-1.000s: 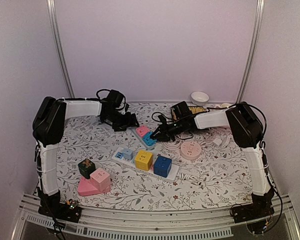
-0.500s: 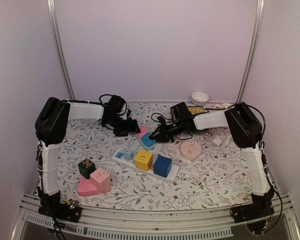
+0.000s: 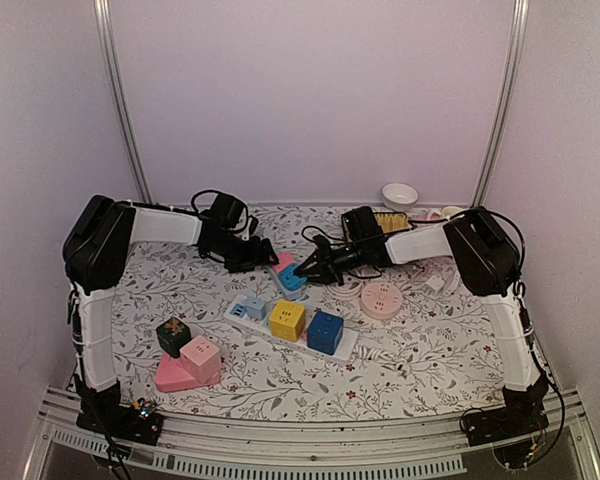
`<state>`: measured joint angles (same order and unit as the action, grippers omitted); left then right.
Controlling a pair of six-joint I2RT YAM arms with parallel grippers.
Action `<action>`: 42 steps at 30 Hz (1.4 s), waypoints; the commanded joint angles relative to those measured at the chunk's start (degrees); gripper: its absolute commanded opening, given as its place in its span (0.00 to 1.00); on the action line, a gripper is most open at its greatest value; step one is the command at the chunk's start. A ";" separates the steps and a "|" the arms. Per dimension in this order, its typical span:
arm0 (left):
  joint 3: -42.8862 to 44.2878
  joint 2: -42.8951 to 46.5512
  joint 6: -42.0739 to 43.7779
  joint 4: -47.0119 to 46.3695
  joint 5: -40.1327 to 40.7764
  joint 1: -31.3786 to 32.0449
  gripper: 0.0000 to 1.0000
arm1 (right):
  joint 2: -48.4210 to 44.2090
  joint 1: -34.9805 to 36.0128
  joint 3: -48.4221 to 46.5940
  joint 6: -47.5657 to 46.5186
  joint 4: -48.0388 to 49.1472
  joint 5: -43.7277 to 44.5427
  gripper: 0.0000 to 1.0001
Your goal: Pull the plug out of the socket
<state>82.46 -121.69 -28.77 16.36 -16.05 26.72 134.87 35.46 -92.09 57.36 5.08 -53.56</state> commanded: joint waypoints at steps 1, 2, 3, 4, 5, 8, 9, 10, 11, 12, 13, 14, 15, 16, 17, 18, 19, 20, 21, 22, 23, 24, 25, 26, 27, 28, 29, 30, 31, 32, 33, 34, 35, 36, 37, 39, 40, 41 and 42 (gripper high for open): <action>-4.56 -2.13 1.57 5.83 1.86 0.44 0.81 | -1.29 -0.03 -0.02 5.80 14.57 -4.88 0.04; -4.80 -2.08 1.53 5.67 1.83 0.36 0.81 | -1.47 -0.04 0.14 6.32 15.27 -4.93 0.04; -5.05 -2.12 1.53 5.55 1.77 0.35 0.81 | -1.64 -0.04 0.36 6.58 15.85 -5.05 0.04; -5.30 -2.11 1.54 5.42 1.81 0.28 0.81 | -1.81 -0.04 0.56 6.66 16.40 -5.06 0.04; -5.44 -2.07 1.61 5.36 1.77 0.27 0.81 | -2.02 -0.04 0.78 6.77 16.80 -5.06 0.04; -5.67 -2.18 1.71 5.26 1.90 0.24 0.81 | -2.60 0.01 1.61 6.56 18.22 -5.36 0.04; -5.71 -2.23 1.70 5.26 1.90 0.26 0.81 | -2.73 -0.03 1.90 6.60 18.87 -5.52 0.04; -5.66 -2.29 1.70 5.26 1.90 0.20 0.81 | -2.84 -0.04 2.28 6.94 19.64 -5.69 0.04; -5.67 -2.40 1.70 5.27 1.89 0.25 0.81 | -2.91 -0.04 2.66 7.21 20.45 -5.80 0.04; -5.72 -2.48 1.70 5.26 1.90 0.26 0.81 | -3.02 -0.02 3.25 7.72 21.28 -5.85 0.04; -5.75 -2.54 1.70 5.26 1.88 0.22 0.81 | -3.16 -0.02 3.72 8.56 22.24 -5.85 0.04; -5.78 -2.59 1.75 5.26 1.90 0.26 0.81 | -3.28 0.02 4.10 9.08 23.24 -5.85 0.04; -5.80 -2.59 1.69 5.18 1.90 0.26 0.81 | -3.37 -0.04 4.44 9.79 24.31 -5.78 0.04; -5.83 -2.59 1.63 5.17 1.84 0.22 0.81 | -3.47 -0.02 4.73 10.18 25.15 -5.77 0.04; -5.85 -2.69 1.63 5.17 1.82 0.25 0.81 | -3.56 -0.04 4.83 10.78 25.98 -5.75 0.04; -5.82 -2.68 1.56 5.17 1.73 0.25 0.81 | -3.63 -0.04 4.90 11.09 26.80 -5.81 0.04; -5.88 -2.70 1.48 5.17 1.73 0.25 0.81 | -3.71 -0.04 4.91 11.32 27.27 -5.97 0.04; -5.82 -2.78 1.45 5.17 1.73 0.24 0.81 | -3.73 -0.04 4.95 11.60 27.79 -6.21 0.04; -5.82 -2.83 1.40 5.17 1.73 0.24 0.81 | -3.67 -0.03 5.06 11.73 28.45 -6.62 0.03; -5.81 -2.92 1.38 5.17 1.73 0.25 0.81 | -3.74 -0.02 5.19 11.93 29.17 -6.91 0.03; -5.80 -2.94 1.44 5.17 1.73 0.27 0.81 | -3.89 -0.03 5.33 12.10 29.44 -6.98 0.03; -5.81 -2.98 1.40 5.14 1.66 0.26 0.81 | -4.05 -0.04 5.49 12.11 29.27 -6.85 0.03; -5.74 -2.97 1.39 5.15 1.52 0.26 0.81 | -4.23 -0.11 5.83 11.94 29.13 -6.64 0.03; -5.66 -3.01 1.36 5.06 1.35 0.26 0.81 | -4.47 -0.23 6.31 11.84 29.04 -6.19 0.03; -5.55 -2.91 1.40 5.01 1.25 0.26 0.81 | -4.86 -0.47 6.88 11.53 28.84 -5.68 0.03; -5.43 -2.82 1.37 5.00 1.09 0.20 0.81 | -5.22 -0.71 7.57 11.27 28.44 -5.04 0.03; -5.24 -2.65 1.35 5.00 0.99 0.19 0.81 | -5.72 -1.19 8.12 10.73 27.73 -4.43 0.03; -5.08 -2.49 1.35 5.05 0.90 0.25 0.81 | -6.13 -1.65 8.56 10.15 26.73 -3.72 0.03; -4.80 -2.30 1.40 5.08 0.79 0.26 0.81 | -6.65 -2.09 8.87 8.93 25.48 -3.08 0.03; -4.49 -2.06 1.50 5.21 0.64 0.25 0.81 | -7.16 -2.63 8.94 7.72 23.92 -2.23 0.03; -4.03 -1.73 1.59 5.25 0.47 0.26 0.81 | -7.80 -3.19 8.85 6.63 21.93 -1.07 0.03; -3.53 -1.33 1.68 5.35 0.31 0.26 0.81 | -8.39 -3.79 8.63 4.58 18.89 0.13 0.04; -2.88 -0.95 1.81 5.36 0.18 0.22 0.81 | -8.80 -4.33 8.11 3.23 16.45 1.50 0.04; -2.20 -0.52 1.86 5.49 0.01 0.26 0.81 | -9.05 -4.90 7.23 1.31 13.18 2.92 0.04; -1.34 -0.12 2.06 5.71 -0.21 0.24 0.81 | -9.11 -5.40 6.09 -0.31 10.19 4.67 0.04; 0.51 0.44 2.37 6.19 -0.90 0.26 0.81 | -8.60 -6.25 3.70 -5.06 3.74 8.20 0.04; 1.40 0.75 2.52 6.53 -1.24 0.26 0.81 | -8.12 -6.48 2.41 -6.58 0.89 10.02 0.04; 2.23 1.01 2.64 6.77 -1.55 0.31 0.81 | -7.56 -6.79 1.03 -8.80 -1.83 11.59 0.04; 2.87 1.41 2.74 6.96 -1.86 0.27 0.81 | -6.88 -6.93 -0.26 -9.96 -4.09 13.03 0.04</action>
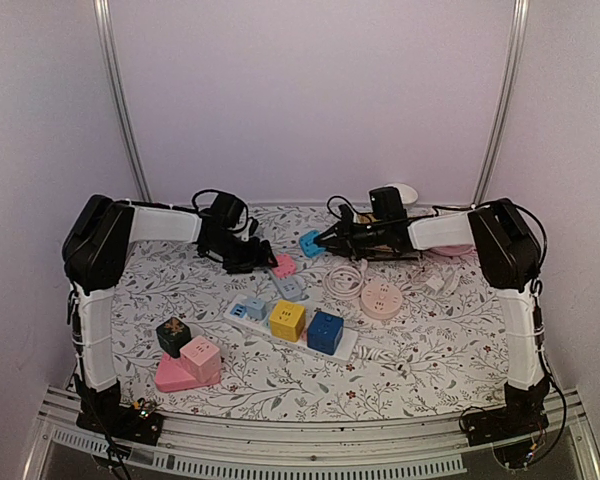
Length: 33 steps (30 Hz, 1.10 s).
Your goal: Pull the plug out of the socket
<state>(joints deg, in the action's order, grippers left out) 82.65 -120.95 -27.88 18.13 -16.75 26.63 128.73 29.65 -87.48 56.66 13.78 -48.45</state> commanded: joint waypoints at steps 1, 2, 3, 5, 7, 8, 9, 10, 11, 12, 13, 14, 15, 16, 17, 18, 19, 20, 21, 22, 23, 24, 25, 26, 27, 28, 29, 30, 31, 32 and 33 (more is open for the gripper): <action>3.29 0.89 1.94 5.35 -1.27 0.33 0.81 | -0.03 -1.24 -6.10 -10.63 -14.69 9.73 0.04; 3.82 1.15 2.02 5.54 -1.27 0.30 0.81 | 0.70 -1.38 -7.38 -12.08 -16.26 10.79 0.04; 4.24 1.41 2.08 5.68 -1.22 0.34 0.81 | 1.43 -1.45 -8.37 -12.80 -17.42 11.69 0.05; 4.94 1.82 2.19 5.90 -1.18 0.35 0.81 | 3.03 -1.60 -10.60 -14.06 -19.61 12.86 0.08; 5.59 2.06 2.49 6.02 -0.95 0.31 0.81 | 4.82 -1.61 -13.65 -15.22 -21.40 13.30 0.10; 5.81 2.07 2.64 6.10 -0.69 0.27 0.81 | 5.25 -1.56 -14.97 -15.52 -22.82 13.51 0.10; 5.97 2.11 2.73 6.25 -0.27 0.24 0.81 | 7.49 -1.58 -16.06 -15.93 -23.62 13.58 0.10; 6.13 2.06 2.82 6.46 0.24 0.18 0.81 | 8.38 -1.60 -16.90 -16.07 -24.25 13.63 0.10; 6.32 2.07 2.91 6.78 1.08 0.03 0.81 | 9.07 -1.61 -17.53 -16.20 -24.59 13.71 0.10; 6.44 2.03 2.87 7.21 2.03 -0.18 0.81 | 9.61 -1.61 -18.03 -16.23 -24.87 13.78 0.10; 6.53 1.95 2.69 7.57 2.96 -0.49 0.81 | 9.98 -1.59 -18.45 -16.23 -25.04 13.96 0.10; 6.49 1.88 2.40 7.80 3.64 -0.92 0.81 | 10.54 -1.59 -18.84 -16.30 -25.30 14.11 0.11; 6.43 1.79 2.00 7.90 4.09 -1.41 0.81 | 10.79 -1.60 -19.19 -16.38 -25.44 14.16 0.11; 6.39 1.65 1.69 7.89 4.20 -1.93 0.81 | 11.32 -1.61 -19.55 -16.37 -25.65 14.17 0.14; 6.43 1.31 1.49 7.89 4.12 -2.27 0.81 | 11.72 -1.61 -20.02 -16.45 -25.95 14.17 0.17; 6.65 0.87 1.43 8.01 4.03 -2.56 0.81 | 11.93 -1.61 -20.46 -16.62 -26.44 14.18 0.20; 7.03 0.36 1.47 8.16 3.87 -2.83 0.80 | 12.25 -1.57 -20.93 -16.73 -27.07 14.36 0.24; 7.53 -0.25 1.49 8.40 3.70 -2.94 0.80 | 12.40 -1.61 -21.44 -17.04 -27.93 14.63 0.27; 8.21 -0.90 1.51 8.79 3.58 -2.98 0.80 | 12.42 -1.60 -21.82 -17.38 -28.79 15.13 0.31; 8.89 -1.55 1.45 9.23 3.61 -2.99 0.80 | 12.12 -1.62 -22.07 -17.71 -29.68 15.64 0.35; 9.61 -2.14 1.46 9.66 3.84 -2.97 0.79 | 11.85 -1.61 -22.11 -18.29 -30.39 16.23 0.39; 9.97 -2.51 1.35 9.99 4.27 -2.99 0.79 | 11.43 -1.61 -22.12 -18.68 -31.16 17.03 0.43; 10.20 -2.76 1.34 10.26 5.13 -2.99 0.78 | 10.91 -1.61 -22.12 -19.19 -31.91 18.10 0.46; 10.24 -2.89 1.37 10.48 6.37 -2.99 0.78 | 10.38 -1.59 -22.12 -19.61 -32.68 18.71 0.49; 10.17 -2.89 1.32 10.76 7.68 -2.99 0.78 | 9.73 -1.61 -22.12 -20.22 -33.69 19.72 0.51; 10.30 -3.04 1.21 11.16 8.85 -3.05 0.78 | 9.27 -1.61 -22.12 -20.69 -34.34 20.51 0.54; 10.55 -3.25 1.02 11.60 9.87 -3.14 0.77 | 8.70 -1.61 -22.12 -20.97 -34.88 21.17 0.55; 10.81 -3.57 0.92 12.06 10.68 -3.16 0.77 | 8.18 -1.61 -22.12 -21.34 -35.40 21.80 0.57; 11.16 -4.00 0.90 12.55 11.23 -3.17 0.76 | 7.63 -1.45 -22.12 -21.62 -35.85 22.54 0.59; 11.54 -4.44 0.90 13.07 11.71 -3.17 0.76 | 7.01 -1.33 -22.12 -21.87 -36.18 23.34 0.61; 11.76 -4.88 0.91 13.49 12.09 -3.17 0.75 | 6.54 -1.16 -22.11 -22.30 -36.46 23.98 0.62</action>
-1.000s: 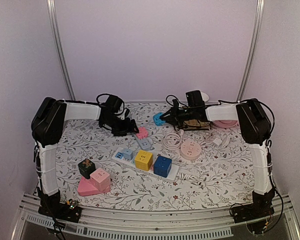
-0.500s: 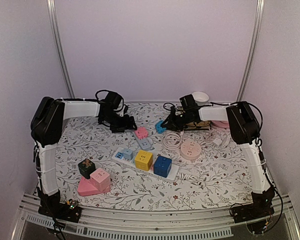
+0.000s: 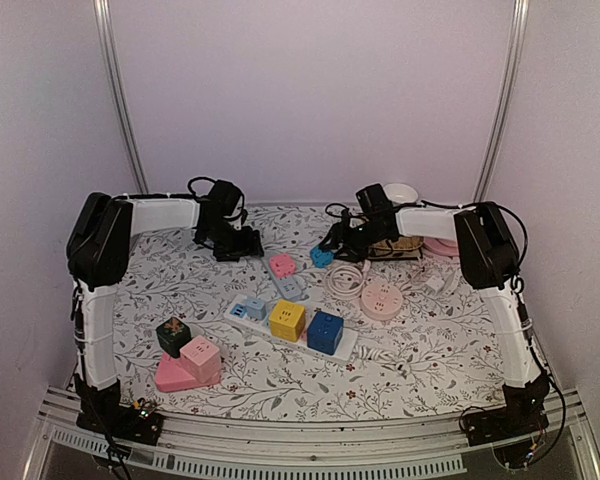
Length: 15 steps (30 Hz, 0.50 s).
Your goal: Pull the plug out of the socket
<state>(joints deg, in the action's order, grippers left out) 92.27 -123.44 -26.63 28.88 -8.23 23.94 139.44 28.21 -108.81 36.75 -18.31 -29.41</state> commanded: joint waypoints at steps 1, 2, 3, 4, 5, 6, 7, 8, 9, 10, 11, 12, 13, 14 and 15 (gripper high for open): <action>2.20 -2.68 -0.35 2.91 3.78 -0.48 0.75 | -4.23 0.54 -0.78 -2.61 -4.59 5.64 0.63; 2.15 -2.99 -0.42 2.93 3.65 -0.48 0.75 | -5.99 0.80 -0.86 -2.92 -4.82 6.22 0.64; 2.09 -3.19 -0.45 2.93 3.34 -0.48 0.75 | -6.78 1.08 -0.92 -3.31 -4.96 6.67 0.64; 2.12 -3.40 -0.58 2.90 3.00 -0.43 0.75 | -7.08 1.40 -0.95 -3.50 -5.18 7.08 0.65; 2.19 -3.65 -0.61 2.93 2.71 -0.40 0.74 | -7.25 1.68 -1.08 -3.73 -5.41 7.35 0.65; 2.29 -3.93 -0.62 2.99 2.50 -0.31 0.74 | -7.33 2.02 -1.13 -3.84 -5.50 7.50 0.66; 2.44 -4.18 -0.59 3.02 2.23 -0.18 0.74 | -7.29 2.38 -1.23 -4.20 -5.51 7.37 0.66; 2.73 -4.52 -0.54 3.06 2.05 -0.07 0.74 | -7.07 2.68 -1.41 -4.33 -5.56 7.04 0.66; 2.96 -4.84 -0.48 3.25 1.91 0.02 0.74 | -6.81 2.91 -1.60 -4.53 -5.60 6.56 0.67; 3.28 -5.20 -0.40 3.36 1.70 0.17 0.74 | -6.44 3.19 -1.86 -4.78 -5.52 5.99 0.67; 3.51 -5.42 -0.36 3.37 1.38 0.34 0.74 | -5.99 3.51 -2.23 -4.87 -5.51 5.18 0.67; 3.74 -5.68 -0.24 3.37 0.98 0.50 0.73 | -5.52 3.81 -2.65 -5.06 -5.51 4.06 0.67; 4.01 -5.94 -0.14 3.45 0.67 0.68 0.73 | -5.42 4.14 -3.04 -5.10 -5.40 3.25 0.67; 4.24 -6.16 0.03 3.46 0.29 0.92 0.73 | -3.74 4.47 -3.47 -5.19 -5.22 2.34 0.67; 4.57 -6.46 0.22 3.46 -0.09 1.11 0.73 | -2.94 4.75 -3.90 -5.20 -5.03 1.62 0.67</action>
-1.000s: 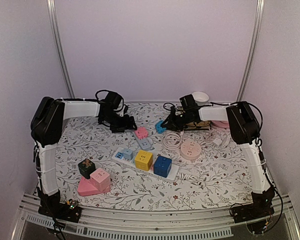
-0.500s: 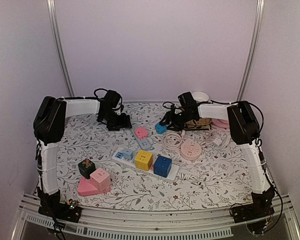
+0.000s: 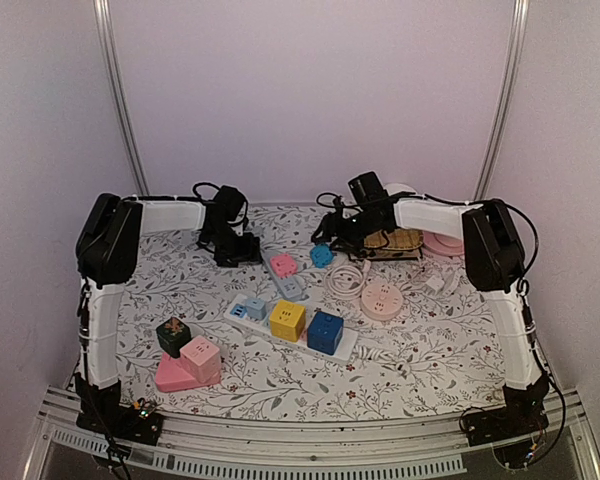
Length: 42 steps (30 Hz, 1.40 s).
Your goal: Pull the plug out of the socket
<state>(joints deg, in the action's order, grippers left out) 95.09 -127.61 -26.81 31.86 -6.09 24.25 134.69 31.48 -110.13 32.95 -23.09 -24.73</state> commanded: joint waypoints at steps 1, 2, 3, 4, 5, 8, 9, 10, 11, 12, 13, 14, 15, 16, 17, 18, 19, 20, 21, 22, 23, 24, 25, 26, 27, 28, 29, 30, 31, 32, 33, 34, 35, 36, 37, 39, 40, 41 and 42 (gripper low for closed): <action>2.02 -2.61 0.50 0.58 -2.51 1.06 0.73 | 2.24 1.81 -3.06 -1.46 0.10 -3.82 0.68; 2.29 -2.83 0.65 0.58 -2.91 1.28 0.73 | 2.67 2.02 -3.33 -1.44 0.53 -4.79 0.68; 2.47 -2.91 0.76 0.59 -3.21 1.51 0.73 | 3.10 2.22 -3.58 -1.28 1.02 -5.79 0.67; 2.61 -3.13 0.93 0.58 -3.49 1.77 0.73 | 3.58 2.40 -3.74 -0.89 1.56 -7.10 0.67; 2.69 -3.23 0.96 0.60 -3.70 1.99 0.73 | 4.04 2.56 -3.73 -0.54 2.16 -8.05 0.68; 2.79 -3.43 1.30 0.58 -4.53 2.53 0.73 | 5.57 3.32 -3.87 0.95 3.60 -10.35 0.67; 2.82 -3.39 1.37 0.58 -4.83 2.76 0.73 | 5.96 3.63 -3.87 1.38 3.85 -10.79 0.67; 2.82 -3.43 1.48 0.58 -5.10 2.92 0.73 | 6.39 3.86 -3.85 1.63 4.06 -11.07 0.67; 2.80 -3.55 1.61 0.60 -5.06 3.11 0.73 | 6.71 4.07 -3.82 1.95 4.10 -11.14 0.67; 2.73 -3.60 1.73 0.58 -5.03 3.22 0.73 | 7.06 4.36 -3.74 2.08 4.11 -11.01 0.67; 2.67 -3.54 1.76 0.58 -5.17 3.32 0.73 | 7.40 4.50 -3.76 2.23 4.15 -10.88 0.67; 2.57 -3.46 1.82 0.59 -5.23 3.41 0.73 | 7.64 4.56 -3.78 2.35 4.23 -10.87 0.67; 2.30 -3.37 1.89 0.64 -5.38 3.48 0.73 | 8.07 4.55 -3.78 2.51 4.46 -10.99 0.67; 2.23 -3.27 1.85 0.60 -5.46 3.52 0.73 | 8.40 4.56 -3.75 2.79 5.00 -11.22 0.67; 2.13 -3.19 1.85 0.58 -5.52 3.59 0.73 | 8.87 4.55 -3.77 3.01 5.49 -11.48 0.67; 2.08 -3.17 1.98 0.58 -5.59 3.61 0.73 | 9.29 4.55 -3.86 3.42 6.21 -11.93 0.67; 2.03 -3.15 1.94 0.58 -5.74 3.61 0.73 | 9.61 4.55 -3.94 4.16 7.13 -12.69 0.66; 1.89 -3.10 1.98 0.58 -5.70 3.61 0.73 | 10.00 4.55 -4.30 4.63 7.89 -13.19 0.66; 1.86 -3.08 1.94 0.62 -5.63 3.65 0.73 | 10.34 4.55 -4.75 5.29 8.63 -13.57 0.66; 1.71 -2.98 2.00 0.58 -5.56 3.62 0.73 | 10.67 4.55 -5.20 5.68 9.20 -13.99 0.65; 1.50 -2.81 2.06 0.59 -5.45 3.61 0.73 | 10.93 4.53 -5.68 6.23 9.73 -14.29 0.63; 1.32 -2.63 2.15 0.60 -5.31 3.61 0.73 | 11.09 4.48 -5.98 6.55 10.22 -14.48 0.61; 1.11 -2.45 2.19 0.55 -5.20 3.61 0.73 | 11.15 4.46 -6.06 6.88 10.86 -14.66 0.58; 0.88 -2.32 2.27 0.52 -5.08 3.63 0.73 | 11.08 4.46 -6.14 7.26 11.58 -14.84 0.56; 0.61 -2.10 2.35 0.49 -5.01 3.61 0.73 | 11.05 4.47 -6.15 7.45 12.08 -15.02 0.54; 0.36 -1.92 2.43 0.41 -4.87 3.61 0.73 | 10.91 4.46 -6.15 7.62 12.66 -15.20 0.50; 0.12 -1.75 2.46 0.33 -4.88 3.53 0.73 | 10.79 4.46 -6.15 7.65 13.15 -15.28 0.47; -0.02 -1.64 2.54 0.31 -4.74 3.52 0.73 | 10.58 4.46 -6.15 7.73 13.48 -15.42 0.44; -0.12 -1.53 2.55 0.31 -4.62 3.48 0.73 | 10.40 4.46 -6.15 7.74 13.77 -15.36 0.41; -0.16 -1.39 2.67 0.27 -4.61 3.44 0.73 | 10.05 4.50 -6.15 7.74 13.93 -15.30 0.39; -0.17 -1.41 2.64 0.30 -4.66 3.44 0.73 | 9.80 4.53 -6.15 7.58 13.95 -15.20 0.37; -0.21 -1.37 2.68 0.31 -4.64 3.44 0.73 | 9.48 4.48 -6.15 7.42 14.03 -15.17 0.36; -0.25 -1.33 2.64 0.23 -4.78 3.44 0.73 | 9.31 4.48 -6.08 7.12 14.03 -15.17 0.35; -0.25 -1.32 2.64 0.22 -4.79 3.44 0.73 | 9.13 4.48 -6.07 6.99 14.04 -15.25 0.35; -0.25 -1.28 2.64 0.15 -4.88 3.44 0.73 | 8.98 4.53 -6.07 6.88 14.04 -15.21 0.34; -0.21 -1.24 2.64 0.05 -5.04 3.44 0.73 | 8.64 4.59 -5.77 6.63 14.04 -15.34 0.32; -0.17 -1.24 2.64 0.05 -5.17 3.44 0.73 | 8.51 4.65 -5.60 6.52 14.04 -15.33 0.32; -0.17 -1.24 2.66 -0.02 -5.23 3.46 0.73 | 8.30 4.78 -5.40 6.36 14.03 -15.32 0.31; -0.17 -1.24 2.64 -0.04 -5.31 3.44 0.73 | 8.08 4.92 -5.20 6.07 14.04 -15.25 0.31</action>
<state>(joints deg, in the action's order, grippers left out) 96.55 -128.84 -24.56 31.42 -10.15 27.16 144.86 35.44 -114.45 39.86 -11.84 -38.09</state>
